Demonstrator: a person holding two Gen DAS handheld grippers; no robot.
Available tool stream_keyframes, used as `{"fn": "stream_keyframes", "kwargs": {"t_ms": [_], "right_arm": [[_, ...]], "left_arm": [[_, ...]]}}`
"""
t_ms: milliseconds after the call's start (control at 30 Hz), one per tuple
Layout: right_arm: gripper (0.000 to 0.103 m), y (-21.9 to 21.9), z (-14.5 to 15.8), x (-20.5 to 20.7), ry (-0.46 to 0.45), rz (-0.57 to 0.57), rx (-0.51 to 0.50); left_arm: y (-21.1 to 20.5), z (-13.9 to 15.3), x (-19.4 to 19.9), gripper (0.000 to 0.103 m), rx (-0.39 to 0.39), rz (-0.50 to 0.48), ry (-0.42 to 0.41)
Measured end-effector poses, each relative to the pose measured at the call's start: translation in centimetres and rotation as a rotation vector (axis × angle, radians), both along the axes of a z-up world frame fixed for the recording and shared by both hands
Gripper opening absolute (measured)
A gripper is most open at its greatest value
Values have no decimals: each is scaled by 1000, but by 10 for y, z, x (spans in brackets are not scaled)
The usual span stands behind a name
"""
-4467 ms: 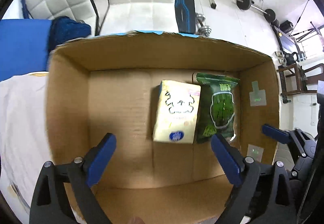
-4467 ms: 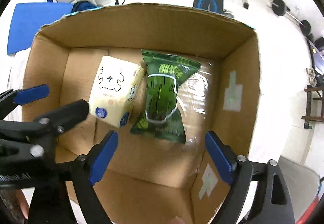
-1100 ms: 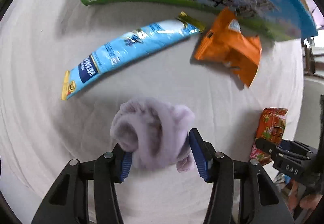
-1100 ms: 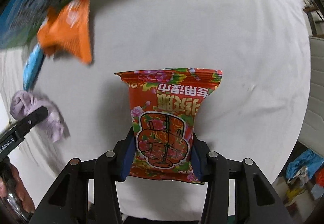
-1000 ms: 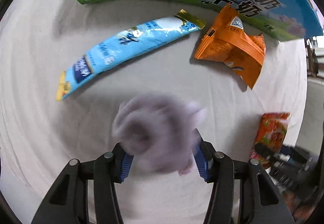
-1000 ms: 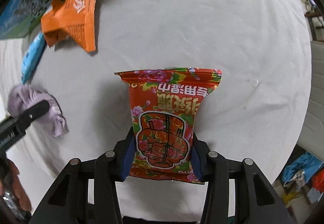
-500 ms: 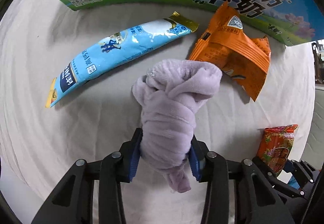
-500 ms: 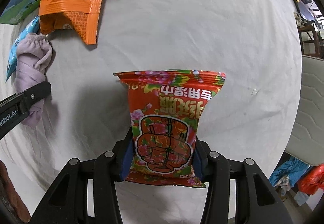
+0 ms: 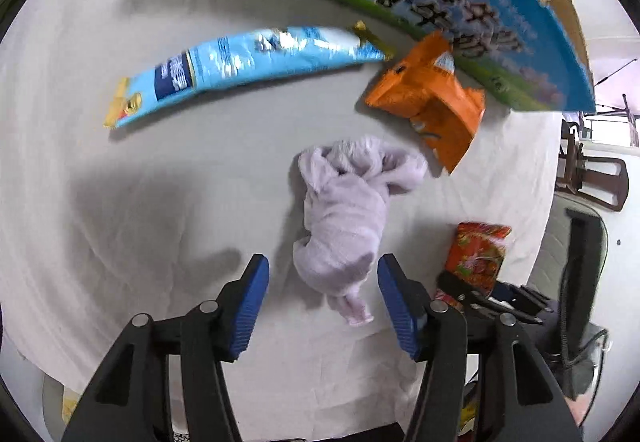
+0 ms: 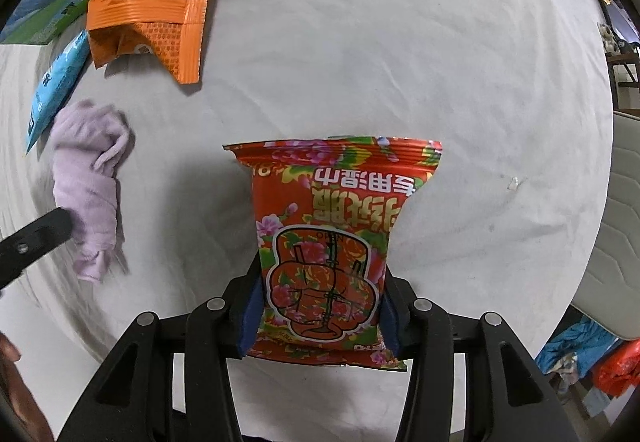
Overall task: Organize soft objects
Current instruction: 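Carry the towel and red-orange bag into the box and release both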
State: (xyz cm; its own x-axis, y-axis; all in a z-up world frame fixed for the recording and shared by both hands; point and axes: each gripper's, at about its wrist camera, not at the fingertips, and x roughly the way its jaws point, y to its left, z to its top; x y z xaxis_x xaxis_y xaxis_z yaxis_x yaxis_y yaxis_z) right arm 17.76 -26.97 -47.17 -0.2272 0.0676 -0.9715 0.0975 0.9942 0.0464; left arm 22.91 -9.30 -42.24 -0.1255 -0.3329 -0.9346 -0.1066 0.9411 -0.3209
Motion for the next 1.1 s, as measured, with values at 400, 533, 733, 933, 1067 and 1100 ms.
{"fn": "stream_keyframes", "kwargs": {"t_ms": [400,533,733,933,1067,1100], "right_arm": [[50,-9,-2,17,0,-36,-15],[47,-9,2,15,-18,-19,-23],[47,-1,51,14,-107,13,24],[47,5,135,33,-264,64,61],[47,8,180,51,-348,85,85],[47,9,192,58,-374,88,93]], "left_arm": [[-80,-32,-1,37,257,-256,-71],[-80,-22,-14,34,249,-208,-98],[-77,44,-24,34,208,-139,-237],[-62,126,-2,34,182,-120,-389],[-39,175,21,34,156,-101,-472],[-26,187,30,34,152,-99,-486]]}}
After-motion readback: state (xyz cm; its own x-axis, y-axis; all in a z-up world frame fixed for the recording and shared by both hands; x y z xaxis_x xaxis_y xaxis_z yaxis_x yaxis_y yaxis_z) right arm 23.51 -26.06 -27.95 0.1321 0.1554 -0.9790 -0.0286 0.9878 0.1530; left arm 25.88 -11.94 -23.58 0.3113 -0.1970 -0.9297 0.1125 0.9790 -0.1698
